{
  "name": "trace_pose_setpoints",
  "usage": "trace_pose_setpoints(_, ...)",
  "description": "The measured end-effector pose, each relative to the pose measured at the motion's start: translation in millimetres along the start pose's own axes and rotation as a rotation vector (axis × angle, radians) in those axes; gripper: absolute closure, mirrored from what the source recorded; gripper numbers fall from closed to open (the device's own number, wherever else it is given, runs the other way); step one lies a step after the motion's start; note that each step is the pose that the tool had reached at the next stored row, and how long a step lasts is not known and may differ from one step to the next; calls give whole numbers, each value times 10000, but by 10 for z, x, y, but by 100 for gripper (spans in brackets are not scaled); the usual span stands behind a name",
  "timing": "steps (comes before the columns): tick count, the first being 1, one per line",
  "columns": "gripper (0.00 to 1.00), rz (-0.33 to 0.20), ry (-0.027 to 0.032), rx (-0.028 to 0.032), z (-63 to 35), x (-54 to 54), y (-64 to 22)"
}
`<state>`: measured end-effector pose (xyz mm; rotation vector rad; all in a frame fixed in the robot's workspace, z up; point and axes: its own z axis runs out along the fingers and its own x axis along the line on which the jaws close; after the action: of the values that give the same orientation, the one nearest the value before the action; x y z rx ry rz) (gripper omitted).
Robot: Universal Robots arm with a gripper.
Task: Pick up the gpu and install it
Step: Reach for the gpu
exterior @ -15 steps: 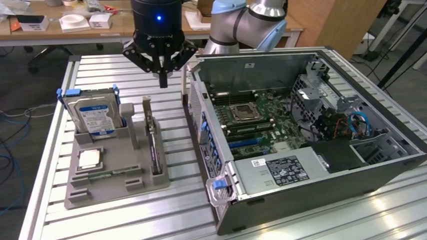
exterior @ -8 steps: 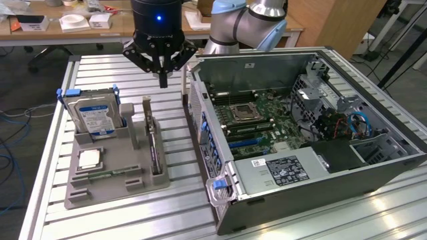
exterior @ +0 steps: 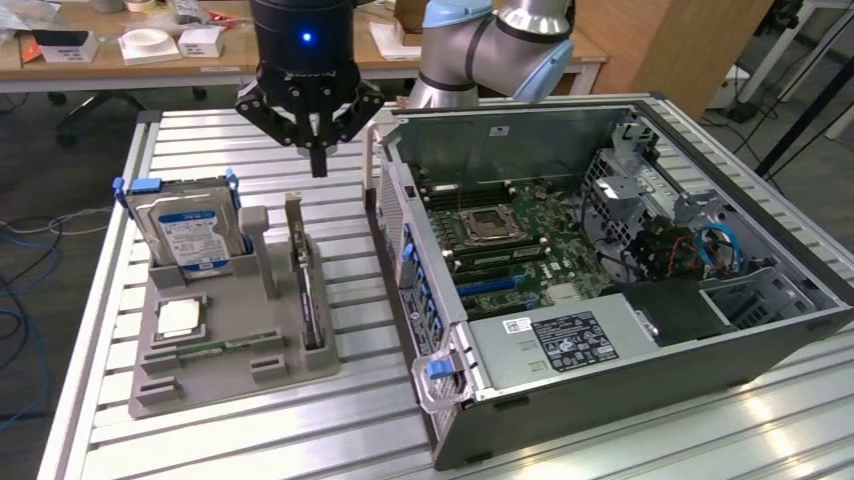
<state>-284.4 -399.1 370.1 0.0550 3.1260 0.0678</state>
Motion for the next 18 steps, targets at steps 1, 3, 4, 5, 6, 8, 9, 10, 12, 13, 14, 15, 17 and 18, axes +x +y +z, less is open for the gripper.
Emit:
trace_pose_setpoints(1, 89, -4, 0, 0, 1, 10, -1)
trace_pose_setpoints(3, 89, -19, 1, 0, 5, 28, -1)
trace_pose_setpoints(4, 89, -25, 1, 1, 6, 37, -2)
trace_pose_setpoints(5, 89, -31, 1, -1, 9, 50, -2)
trace_pose_setpoints(6, 89, -35, 2, 0, 13, 70, -3)
trace_pose_setpoints(8, 89, -44, 2, 0, 22, 106, -5)
trace_pose_setpoints(9, 89, -50, 2, -1, 26, 124, -6)
trace_pose_setpoints(10, 89, -54, 2, -1, 30, 143, -6)
trace_pose_setpoints(12, 89, -62, 3, -1, 39, 177, -8)
trace_pose_setpoints(13, 89, -67, 3, -1, 42, 193, -9)
trace_pose_setpoints(14, 89, -72, 2, -1, 45, 202, -9)
trace_pose_setpoints(15, 89, -80, 1, -2, 46, 204, -9)
trace_pose_setpoints(17, 89, -82, 3, -1, 46, 204, -9)
trace_pose_setpoints(18, 89, -82, 3, 0, 46, 204, -9)
